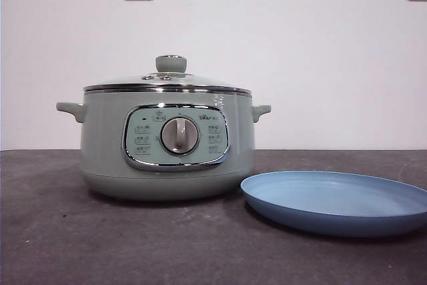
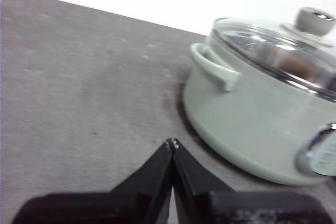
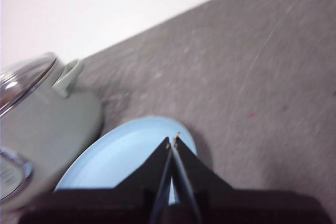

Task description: Take the potato out from the steamer,put the potato on the plate,close the lid

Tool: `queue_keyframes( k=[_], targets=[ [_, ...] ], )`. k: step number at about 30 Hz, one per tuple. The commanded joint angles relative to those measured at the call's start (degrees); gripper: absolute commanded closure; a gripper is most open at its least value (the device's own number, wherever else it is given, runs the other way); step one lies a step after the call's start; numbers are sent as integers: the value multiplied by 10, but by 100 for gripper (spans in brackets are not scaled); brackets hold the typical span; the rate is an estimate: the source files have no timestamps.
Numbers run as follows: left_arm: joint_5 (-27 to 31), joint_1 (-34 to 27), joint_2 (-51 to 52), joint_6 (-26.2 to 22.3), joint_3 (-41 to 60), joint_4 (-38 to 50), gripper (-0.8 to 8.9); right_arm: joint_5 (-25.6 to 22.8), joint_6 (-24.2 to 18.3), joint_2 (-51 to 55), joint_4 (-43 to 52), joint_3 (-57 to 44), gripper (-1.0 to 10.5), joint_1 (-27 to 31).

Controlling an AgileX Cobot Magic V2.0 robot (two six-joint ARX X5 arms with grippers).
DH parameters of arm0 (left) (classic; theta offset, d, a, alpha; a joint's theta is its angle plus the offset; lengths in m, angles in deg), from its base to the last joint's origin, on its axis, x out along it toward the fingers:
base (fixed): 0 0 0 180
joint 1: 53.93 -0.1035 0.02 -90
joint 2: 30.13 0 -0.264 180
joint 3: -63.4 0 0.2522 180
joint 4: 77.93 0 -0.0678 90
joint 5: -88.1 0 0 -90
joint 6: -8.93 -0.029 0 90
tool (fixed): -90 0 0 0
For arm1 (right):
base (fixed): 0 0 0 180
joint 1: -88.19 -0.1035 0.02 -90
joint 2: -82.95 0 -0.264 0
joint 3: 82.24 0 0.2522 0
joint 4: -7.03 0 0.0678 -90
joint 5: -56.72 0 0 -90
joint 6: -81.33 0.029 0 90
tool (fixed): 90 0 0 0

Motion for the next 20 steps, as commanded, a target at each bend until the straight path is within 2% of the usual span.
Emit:
queue_keyframes(
  k=[1, 4, 9, 13, 20],
  targets=[
    [-14, -2, 0, 43, -21, -3, 822, 8, 31, -10, -8, 20, 958, -1],
    [-23, -2, -2, 56, -59, -41, 822, 14, 41, -28, -19, 51, 958, -2],
    [-35, -2, -4, 50, -139, -117, 822, 47, 34, -77, -25, 120, 958, -2],
    [-68, -2, -39, 47, -196, -137, 822, 87, 0, -141, -64, 195, 958, -2],
    [-176, -2, -165, -32, -306, -201, 822, 193, -95, -264, -194, 344, 958, -2]
  ],
)
